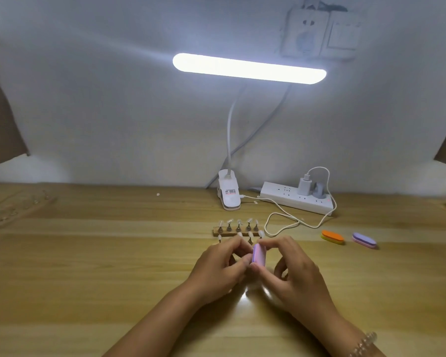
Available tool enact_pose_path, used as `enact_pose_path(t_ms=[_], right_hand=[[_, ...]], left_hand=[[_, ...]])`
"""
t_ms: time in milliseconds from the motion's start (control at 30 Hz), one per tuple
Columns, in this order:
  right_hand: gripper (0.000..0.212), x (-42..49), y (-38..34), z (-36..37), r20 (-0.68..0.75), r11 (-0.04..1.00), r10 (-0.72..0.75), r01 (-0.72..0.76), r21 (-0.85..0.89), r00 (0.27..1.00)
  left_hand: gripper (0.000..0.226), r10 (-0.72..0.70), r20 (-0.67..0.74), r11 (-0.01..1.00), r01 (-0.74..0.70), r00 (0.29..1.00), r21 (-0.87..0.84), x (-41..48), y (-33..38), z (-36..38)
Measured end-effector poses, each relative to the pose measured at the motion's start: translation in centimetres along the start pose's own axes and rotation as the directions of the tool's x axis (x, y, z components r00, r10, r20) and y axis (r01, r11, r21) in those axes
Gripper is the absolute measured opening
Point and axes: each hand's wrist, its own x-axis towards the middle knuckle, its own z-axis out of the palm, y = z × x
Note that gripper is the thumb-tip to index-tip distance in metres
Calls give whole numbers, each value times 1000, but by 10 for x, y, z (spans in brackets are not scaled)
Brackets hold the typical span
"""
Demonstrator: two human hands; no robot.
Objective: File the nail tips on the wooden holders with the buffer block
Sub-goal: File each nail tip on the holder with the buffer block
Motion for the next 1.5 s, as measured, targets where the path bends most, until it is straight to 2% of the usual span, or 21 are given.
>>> enact_pose_path(t_ms=[100,233,367,500,667,767,900,1033,1167,1233,1333,1500], right_hand=[[30,2,4,-1,-38,999,48,-49,-13,998],[32,-4,-2,0,41,998,-28,31,-57,999],[29,4,4,-2,-58,996,92,-93,-16,994],[33,-4,-2,2,36,994,-16,20,-111,999],[33,1,2,-2,-46,995,67,-70,-66,997],[35,-3,-2,0,54,998,-8,12,-69,998],[32,3,3,-2,-54,996,88,-89,-12,995],[34,-4,-4,1,47,1000,-17,17,-7,999],[36,3,5,-3,-125,994,108,-103,46,986],[37,2,6,-3,-99,996,87,-84,36,991],[36,-3,-1,1,25,1000,-11,11,-5,1000],[32,2,3,-2,-70,998,48,-51,-43,996]], left_hand=[[6,15,-6,999,-15,1000,46,0,-2,0],[10,12,-13,999,-11,1000,43,1,-2,0],[9,26,-1,998,-26,1000,55,1,-3,1],[9,41,-12,998,-40,999,53,2,-4,0],[10,40,-9,998,-39,999,48,2,-2,-1],[10,34,-10,998,-34,999,45,2,-2,0],[8,35,-13,998,-34,999,56,2,-2,0],[9,19,-24,1000,-19,1000,17,2,-2,0],[17,-44,-63,996,39,997,-77,1,0,1],[15,-61,-72,994,54,996,-91,2,0,1],[15,-11,-54,999,9,998,-51,3,0,-1],[11,0,-34,1000,0,999,0,3,-1,-1]])
